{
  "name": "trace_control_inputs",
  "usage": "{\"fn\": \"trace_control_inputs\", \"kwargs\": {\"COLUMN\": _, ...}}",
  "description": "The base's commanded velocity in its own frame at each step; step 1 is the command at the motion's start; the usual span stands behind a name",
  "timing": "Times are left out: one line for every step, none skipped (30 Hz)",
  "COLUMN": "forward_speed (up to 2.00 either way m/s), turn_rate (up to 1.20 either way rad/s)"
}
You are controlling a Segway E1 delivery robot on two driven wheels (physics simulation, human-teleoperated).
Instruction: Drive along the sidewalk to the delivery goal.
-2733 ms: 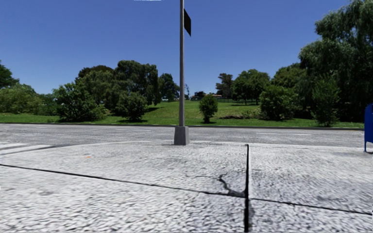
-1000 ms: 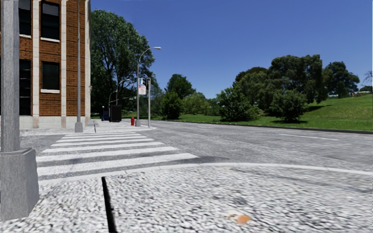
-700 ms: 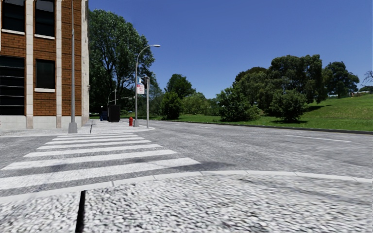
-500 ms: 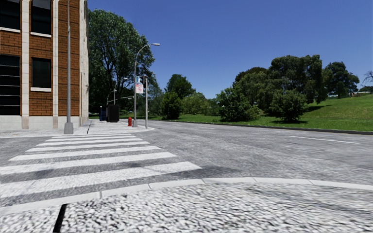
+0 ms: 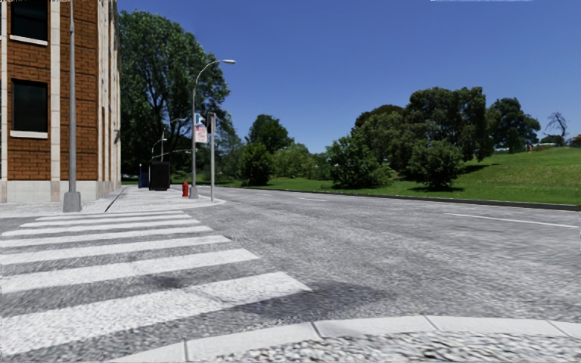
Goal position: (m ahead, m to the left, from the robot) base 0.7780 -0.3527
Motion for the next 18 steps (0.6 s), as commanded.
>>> {"fn": "trace_control_inputs", "kwargs": {"forward_speed": 1.27, "turn_rate": -0.31}}
{"fn": "trace_control_inputs", "kwargs": {"forward_speed": 1.27, "turn_rate": -0.31}}
{"fn": "trace_control_inputs", "kwargs": {"forward_speed": 1.26, "turn_rate": -0.31}}
{"fn": "trace_control_inputs", "kwargs": {"forward_speed": 1.25, "turn_rate": -0.31}}
{"fn": "trace_control_inputs", "kwargs": {"forward_speed": 1.25, "turn_rate": -0.31}}
{"fn": "trace_control_inputs", "kwargs": {"forward_speed": 1.25, "turn_rate": -0.31}}
{"fn": "trace_control_inputs", "kwargs": {"forward_speed": 1.25, "turn_rate": -0.31}}
{"fn": "trace_control_inputs", "kwargs": {"forward_speed": 1.25, "turn_rate": -0.31}}
{"fn": "trace_control_inputs", "kwargs": {"forward_speed": 1.25, "turn_rate": -0.31}}
{"fn": "trace_control_inputs", "kwargs": {"forward_speed": 1.25, "turn_rate": -0.2}}
{"fn": "trace_control_inputs", "kwargs": {"forward_speed": 1.25, "turn_rate": 0.0}}
{"fn": "trace_control_inputs", "kwargs": {"forward_speed": 1.23, "turn_rate": 0.0}}
{"fn": "trace_control_inputs", "kwargs": {"forward_speed": 1.23, "turn_rate": 0.0}}
{"fn": "trace_control_inputs", "kwargs": {"forward_speed": 1.21, "turn_rate": 0.0}}
{"fn": "trace_control_inputs", "kwargs": {"forward_speed": 1.2, "turn_rate": 0.0}}
{"fn": "trace_control_inputs", "kwargs": {"forward_speed": 1.19, "turn_rate": 0.0}}
{"fn": "trace_control_inputs", "kwargs": {"forward_speed": 1.19, "turn_rate": 0.0}}
{"fn": "trace_control_inputs", "kwargs": {"forward_speed": 1.17, "turn_rate": 0.0}}
